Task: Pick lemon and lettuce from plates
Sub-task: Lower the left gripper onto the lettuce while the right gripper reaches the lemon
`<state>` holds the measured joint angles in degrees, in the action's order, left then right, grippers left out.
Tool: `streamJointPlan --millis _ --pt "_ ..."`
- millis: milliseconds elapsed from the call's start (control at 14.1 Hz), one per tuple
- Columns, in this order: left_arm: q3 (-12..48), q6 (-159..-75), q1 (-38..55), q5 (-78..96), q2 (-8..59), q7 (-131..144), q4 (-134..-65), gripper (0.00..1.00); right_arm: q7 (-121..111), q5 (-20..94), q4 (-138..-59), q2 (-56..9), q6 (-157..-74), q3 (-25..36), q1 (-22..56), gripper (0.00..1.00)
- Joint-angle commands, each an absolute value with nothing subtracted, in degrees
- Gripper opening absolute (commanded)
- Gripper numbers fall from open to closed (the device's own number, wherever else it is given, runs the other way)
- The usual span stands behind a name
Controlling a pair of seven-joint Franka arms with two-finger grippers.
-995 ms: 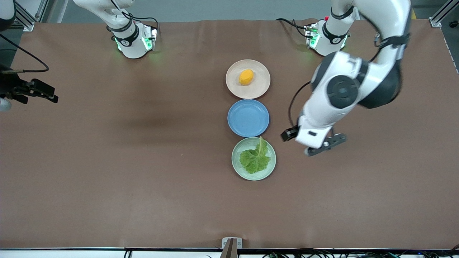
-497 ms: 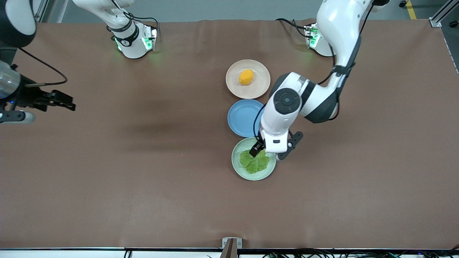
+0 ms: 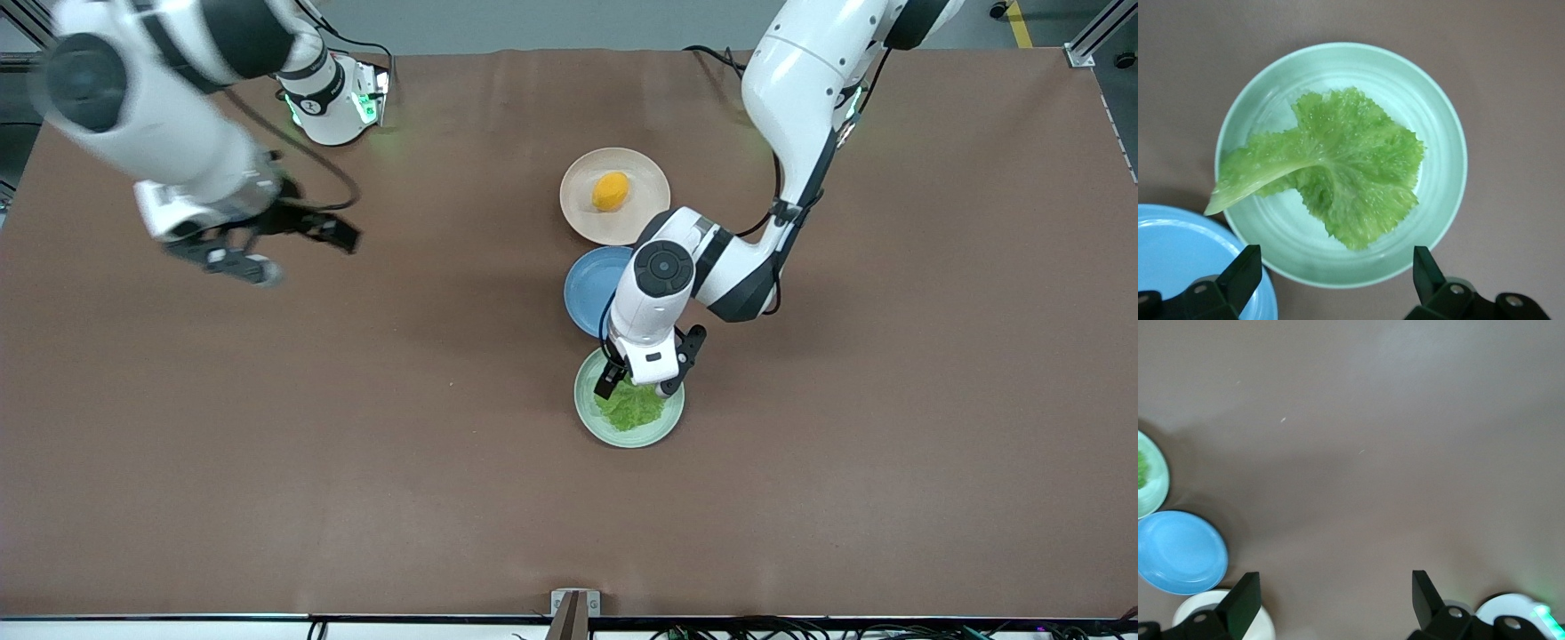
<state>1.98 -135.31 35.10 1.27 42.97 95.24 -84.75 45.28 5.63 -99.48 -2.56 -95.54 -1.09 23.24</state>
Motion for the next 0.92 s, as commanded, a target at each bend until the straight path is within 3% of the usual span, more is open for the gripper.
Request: streamJointPlan --millis 0,213,426,852 --pt "1.23 -136.84 35.51 1.41 45.43 96.15 -83.32 1.00 60.76 5.98 -106.24 -1.05 -104.64 -2.11 31.86 1.00" --pt "0.97 -138.86 35.42 0.36 46.76 96.06 -83.23 0.97 74.92 5.28 -107.05 -5.86 -110.81 -2.02 43.81 1.00" --pt "0.97 -139.31 35.24 0.09 47.28 96.06 -83.14 0.92 86.72 4.57 -107.05 -11.06 -118.28 -1.93 50.52 1.00" --pt "0.97 -139.31 35.25 0.18 48.43 96.15 -83.14 0.69 104.39 -1.76 -106.96 -20.03 -129.18 -2.02 60.19 1.00"
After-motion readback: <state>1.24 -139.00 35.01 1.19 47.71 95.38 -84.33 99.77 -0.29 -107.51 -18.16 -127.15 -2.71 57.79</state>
